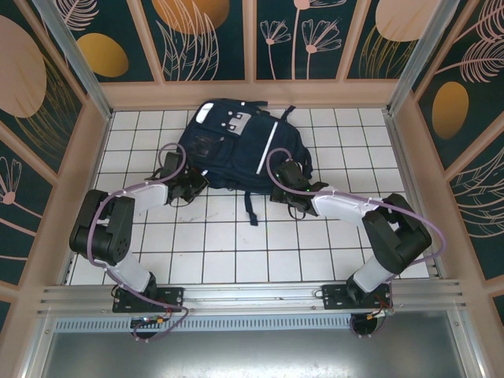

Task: Pack the student bag

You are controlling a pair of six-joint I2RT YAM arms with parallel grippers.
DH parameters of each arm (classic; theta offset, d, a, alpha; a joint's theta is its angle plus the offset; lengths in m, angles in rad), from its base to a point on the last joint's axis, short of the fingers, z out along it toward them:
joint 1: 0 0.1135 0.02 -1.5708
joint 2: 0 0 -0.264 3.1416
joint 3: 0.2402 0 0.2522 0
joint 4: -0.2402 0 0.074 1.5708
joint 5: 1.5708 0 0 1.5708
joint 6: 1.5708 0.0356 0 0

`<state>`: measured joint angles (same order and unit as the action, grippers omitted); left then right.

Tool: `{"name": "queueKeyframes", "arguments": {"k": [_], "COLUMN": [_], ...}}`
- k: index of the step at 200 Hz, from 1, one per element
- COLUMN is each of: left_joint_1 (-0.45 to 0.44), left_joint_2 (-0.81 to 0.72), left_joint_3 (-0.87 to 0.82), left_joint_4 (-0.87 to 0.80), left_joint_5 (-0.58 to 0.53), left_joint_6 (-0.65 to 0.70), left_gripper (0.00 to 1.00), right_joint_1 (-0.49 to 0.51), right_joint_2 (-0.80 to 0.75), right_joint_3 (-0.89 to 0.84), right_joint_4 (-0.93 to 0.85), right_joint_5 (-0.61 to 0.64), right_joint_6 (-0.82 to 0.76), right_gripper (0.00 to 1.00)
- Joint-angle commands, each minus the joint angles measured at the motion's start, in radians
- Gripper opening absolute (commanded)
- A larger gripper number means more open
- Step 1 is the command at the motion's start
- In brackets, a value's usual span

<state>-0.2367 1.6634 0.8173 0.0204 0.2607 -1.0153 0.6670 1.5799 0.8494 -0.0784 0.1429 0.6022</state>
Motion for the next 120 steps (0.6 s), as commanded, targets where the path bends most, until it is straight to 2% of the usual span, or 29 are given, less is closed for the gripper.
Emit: {"name": "queueKeyframes", "arguments": {"k": [1, 10, 23, 37, 53, 95, 120], "left_joint_1": [0.105, 0.103, 0.100, 0.076, 0.017, -0.173, -0.286], "left_joint_2": [-0.026, -0.038, -0.069, -0.113, -0.153, -0.182, -0.122], "left_joint_3": [0.024, 0.018, -0.015, -0.048, -0.062, -0.099, -0.052], "left_joint_4": [-0.142, -0.122, -0.072, -0.047, -0.057, 0.023, 0.086], "left_joint_5": [-0.191, -0.134, -0.058, -0.031, -0.029, 0.005, 0.006], "left_joint_6": [0.075, 0.065, 0.028, -0.009, -0.036, -0.196, -0.258], "left_gripper": [0.00, 0.00, 0.19, 0.38, 0.48, 0.51, 0.52], "right_joint_1": [-0.058, -0.052, -0.038, -0.023, -0.001, 0.072, 0.117], "right_joint_2": [-0.037, -0.041, -0.045, -0.041, -0.034, -0.024, -0.034], "right_joint_3": [-0.026, -0.026, -0.023, -0.013, -0.001, 0.024, 0.040], "right_joint_4": [-0.109, -0.095, -0.080, -0.074, -0.066, -0.060, -0.065], "right_joint_5": [0.126, 0.096, 0.068, 0.040, 0.012, -0.012, -0.016], "right_joint_6": [-0.017, -0.022, -0.022, -0.021, -0.013, 0.011, 0.022], "right_gripper": [0.00, 0.00, 0.00, 0.00, 0.00, 0.00, 0.00]}}
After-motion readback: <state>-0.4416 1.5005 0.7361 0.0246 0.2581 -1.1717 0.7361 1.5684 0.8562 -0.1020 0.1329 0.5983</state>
